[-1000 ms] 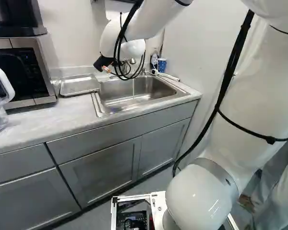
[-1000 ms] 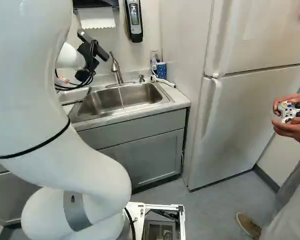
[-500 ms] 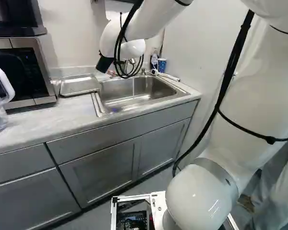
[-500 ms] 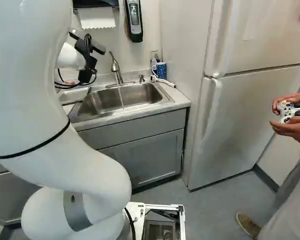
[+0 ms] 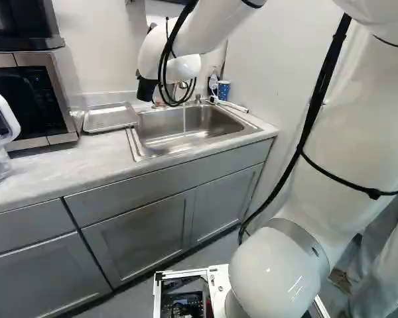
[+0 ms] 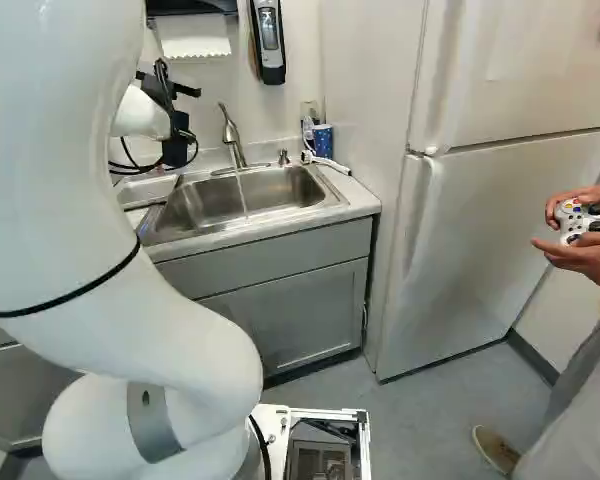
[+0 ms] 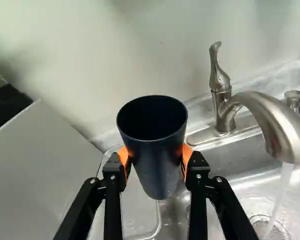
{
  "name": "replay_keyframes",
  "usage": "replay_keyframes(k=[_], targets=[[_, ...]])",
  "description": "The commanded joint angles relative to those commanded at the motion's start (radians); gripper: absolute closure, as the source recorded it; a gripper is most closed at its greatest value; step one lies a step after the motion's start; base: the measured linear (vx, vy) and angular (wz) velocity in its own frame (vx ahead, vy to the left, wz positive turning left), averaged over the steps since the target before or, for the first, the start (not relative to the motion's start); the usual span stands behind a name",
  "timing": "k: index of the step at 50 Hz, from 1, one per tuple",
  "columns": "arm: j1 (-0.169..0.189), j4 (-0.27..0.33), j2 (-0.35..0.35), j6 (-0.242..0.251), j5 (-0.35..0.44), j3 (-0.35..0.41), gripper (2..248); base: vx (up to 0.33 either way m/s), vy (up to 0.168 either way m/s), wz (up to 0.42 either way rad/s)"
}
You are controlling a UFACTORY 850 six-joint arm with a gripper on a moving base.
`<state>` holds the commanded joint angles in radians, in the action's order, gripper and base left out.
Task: Rinse the cup and place it in the tray
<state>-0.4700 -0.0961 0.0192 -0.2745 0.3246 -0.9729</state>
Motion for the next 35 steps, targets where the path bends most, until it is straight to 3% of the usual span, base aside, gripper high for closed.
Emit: replay_keyframes(k=[19, 35], targets=[[0.0, 0.0, 0.0, 0.2, 0.0, 0.0, 129, 0.0, 0.0, 0.0], [0.0, 0.0, 0.0, 0.2, 0.0, 0.0, 129, 0.0, 0.0, 0.0]])
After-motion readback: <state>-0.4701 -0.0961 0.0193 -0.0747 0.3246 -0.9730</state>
